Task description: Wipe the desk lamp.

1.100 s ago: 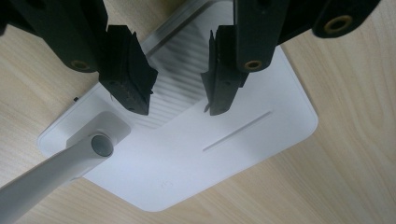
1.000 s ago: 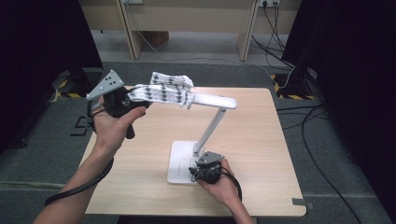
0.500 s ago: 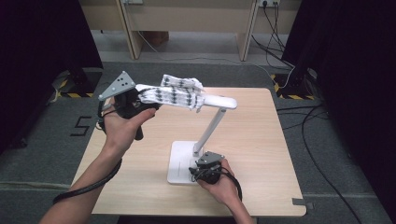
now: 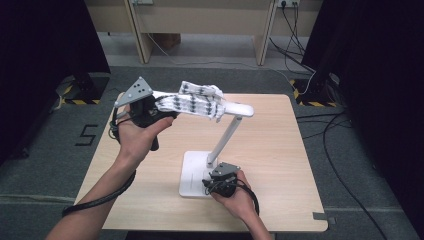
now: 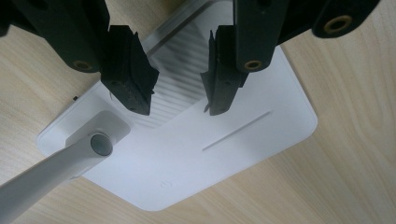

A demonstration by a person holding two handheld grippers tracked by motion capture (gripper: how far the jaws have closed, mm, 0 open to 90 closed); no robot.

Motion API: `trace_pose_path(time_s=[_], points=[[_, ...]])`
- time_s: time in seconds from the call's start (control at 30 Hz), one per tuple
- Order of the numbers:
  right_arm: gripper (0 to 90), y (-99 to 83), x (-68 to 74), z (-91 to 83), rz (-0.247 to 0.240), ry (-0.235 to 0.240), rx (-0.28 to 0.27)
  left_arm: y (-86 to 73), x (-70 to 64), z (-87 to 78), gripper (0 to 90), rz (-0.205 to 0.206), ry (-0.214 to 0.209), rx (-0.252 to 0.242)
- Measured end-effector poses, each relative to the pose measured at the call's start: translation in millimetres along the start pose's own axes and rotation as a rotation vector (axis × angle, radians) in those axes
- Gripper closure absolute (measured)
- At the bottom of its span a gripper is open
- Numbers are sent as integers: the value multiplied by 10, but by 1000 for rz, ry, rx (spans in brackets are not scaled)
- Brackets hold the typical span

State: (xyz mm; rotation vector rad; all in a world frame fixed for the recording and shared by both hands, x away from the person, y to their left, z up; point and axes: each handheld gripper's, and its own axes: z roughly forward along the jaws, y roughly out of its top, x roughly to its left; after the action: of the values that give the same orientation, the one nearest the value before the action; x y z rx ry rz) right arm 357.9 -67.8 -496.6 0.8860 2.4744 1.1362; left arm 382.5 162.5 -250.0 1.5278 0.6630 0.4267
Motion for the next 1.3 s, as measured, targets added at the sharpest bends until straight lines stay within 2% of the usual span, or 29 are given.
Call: trace_pose_path(time_s=[0.6,1.3], points=[[604,-9,1,1,-6,-1,-7,-28,-81,121,829,4,-11,14],[606,-10,4,1,-5,2,-8,-64,-215,328,830,-5,-47,32]])
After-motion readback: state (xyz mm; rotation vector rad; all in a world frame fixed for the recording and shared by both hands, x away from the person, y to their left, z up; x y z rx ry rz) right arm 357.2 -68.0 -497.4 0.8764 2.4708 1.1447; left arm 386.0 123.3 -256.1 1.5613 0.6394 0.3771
